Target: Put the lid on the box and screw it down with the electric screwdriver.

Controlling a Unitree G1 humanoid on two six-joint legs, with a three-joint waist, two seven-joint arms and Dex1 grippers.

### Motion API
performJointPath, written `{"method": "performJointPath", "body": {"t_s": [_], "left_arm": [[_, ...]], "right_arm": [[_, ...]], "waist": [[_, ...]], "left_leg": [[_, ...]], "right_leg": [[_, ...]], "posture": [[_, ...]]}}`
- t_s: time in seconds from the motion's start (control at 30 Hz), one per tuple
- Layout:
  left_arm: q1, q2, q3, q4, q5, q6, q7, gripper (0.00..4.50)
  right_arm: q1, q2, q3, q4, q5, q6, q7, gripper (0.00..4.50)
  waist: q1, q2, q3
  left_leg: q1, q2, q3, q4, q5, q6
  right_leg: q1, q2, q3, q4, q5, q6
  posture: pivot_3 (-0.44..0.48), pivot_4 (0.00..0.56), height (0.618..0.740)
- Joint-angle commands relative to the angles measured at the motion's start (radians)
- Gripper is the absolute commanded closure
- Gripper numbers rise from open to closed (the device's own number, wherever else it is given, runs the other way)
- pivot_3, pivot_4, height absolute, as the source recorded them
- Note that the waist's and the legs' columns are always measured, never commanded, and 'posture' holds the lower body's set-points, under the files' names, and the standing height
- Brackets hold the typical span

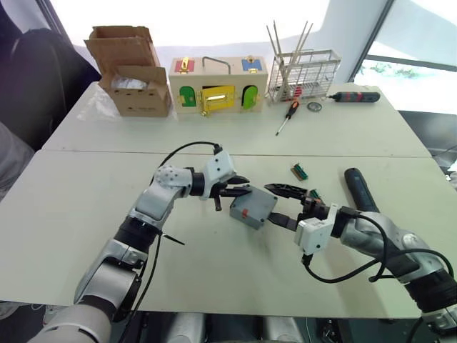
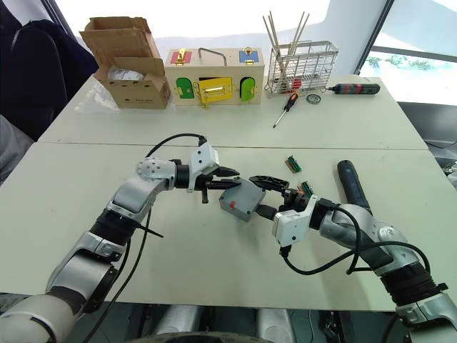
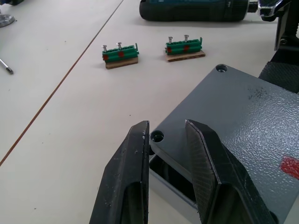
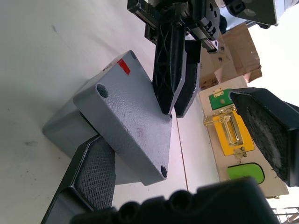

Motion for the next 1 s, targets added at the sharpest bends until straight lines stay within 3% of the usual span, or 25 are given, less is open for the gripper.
{"method": "performJointPath", "body": {"t_s": [0.03, 1.0], "left_arm": [[0.037, 0.005, -0.06, 0.067, 0.075, 0.031, 0.007, 3.3], [0.039, -0.003, -0.062, 0.078, 0.095, 0.036, 0.036, 3.3]], "right_arm": [[-0.001, -0.001, -0.03, -0.053, 0.043, 0.003, 0.017, 0.02], [0.062, -0.065, -0.1, 0.006, 0.064, 0.019, 0.061, 0.02]], "waist": [[0.0, 0.0, 0.0], [0.005, 0.0, 0.0]], "left_leg": [[0.0, 0.0, 0.0, 0.0, 0.0, 0.0], [0.0, 0.0, 0.0, 0.0, 0.0, 0.0]], "right_leg": [[0.0, 0.0, 0.0, 0.0, 0.0, 0.0], [0.001, 0.0, 0.0, -0.001, 0.0, 0.0]], "posture": [[0.0, 0.15, 0.73], [0.0, 0.15, 0.73]]}}
